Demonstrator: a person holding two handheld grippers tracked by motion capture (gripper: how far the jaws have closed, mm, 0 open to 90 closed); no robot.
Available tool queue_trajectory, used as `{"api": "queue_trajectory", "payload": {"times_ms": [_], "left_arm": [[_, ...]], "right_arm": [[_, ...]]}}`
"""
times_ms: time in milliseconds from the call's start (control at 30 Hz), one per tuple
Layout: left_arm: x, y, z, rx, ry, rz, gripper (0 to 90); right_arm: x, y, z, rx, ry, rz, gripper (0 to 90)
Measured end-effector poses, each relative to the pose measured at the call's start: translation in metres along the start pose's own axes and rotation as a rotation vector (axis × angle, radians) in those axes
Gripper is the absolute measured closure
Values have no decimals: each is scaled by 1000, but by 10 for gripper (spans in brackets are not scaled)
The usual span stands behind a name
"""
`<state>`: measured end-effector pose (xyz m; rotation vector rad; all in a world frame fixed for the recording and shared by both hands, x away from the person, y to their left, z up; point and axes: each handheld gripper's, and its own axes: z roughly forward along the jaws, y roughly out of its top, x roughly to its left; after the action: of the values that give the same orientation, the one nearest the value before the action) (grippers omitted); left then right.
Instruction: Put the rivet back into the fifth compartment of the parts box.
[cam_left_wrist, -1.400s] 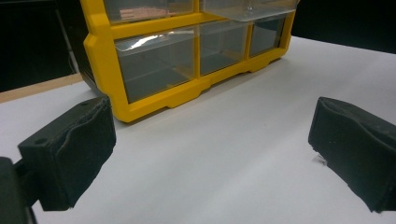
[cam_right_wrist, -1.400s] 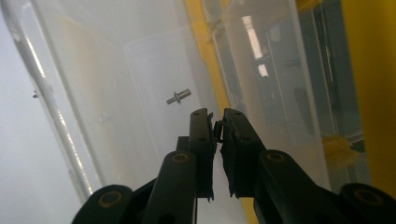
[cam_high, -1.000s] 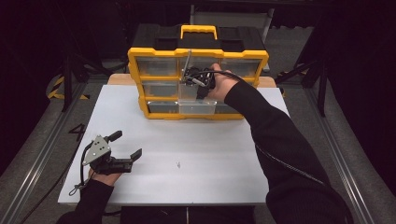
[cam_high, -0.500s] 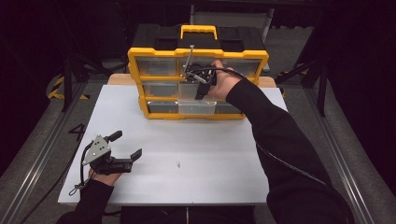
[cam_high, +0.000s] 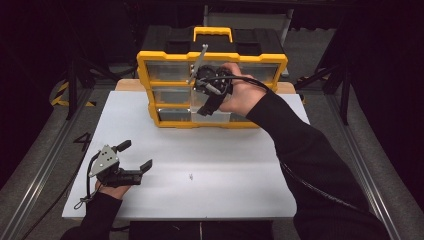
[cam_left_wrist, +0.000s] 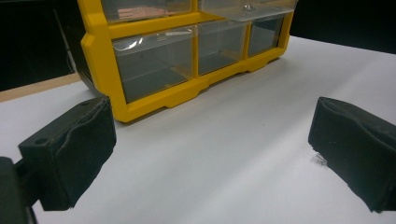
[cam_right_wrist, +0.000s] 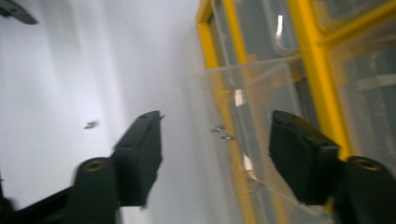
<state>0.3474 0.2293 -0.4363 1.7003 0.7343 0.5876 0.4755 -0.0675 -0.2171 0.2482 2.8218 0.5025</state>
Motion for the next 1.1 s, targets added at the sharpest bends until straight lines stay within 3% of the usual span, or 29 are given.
{"api": "queue_trajectory", "payload": {"times_ms": [133,267,367,533,700,1100], "left_arm": [[0,0,0,0,0,0,17],[0,0,0,0,0,0,17],[0,0,0,-1,0,0,17],[0,0,0,-1,1,-1,17],[0,0,0,-1,1,0,17],[0,0,-1,0,2,3,18]], "right_arm": [[18,0,6,-9,30,-15,143],[30,-3,13,-28,78,-10,88],[37,-4,19,-25,88,-10,59],[55,-8,39,1,108,-62,27],[66,-11,53,14,120,-68,16],[92,-23,112,87,175,-100,5]]}}
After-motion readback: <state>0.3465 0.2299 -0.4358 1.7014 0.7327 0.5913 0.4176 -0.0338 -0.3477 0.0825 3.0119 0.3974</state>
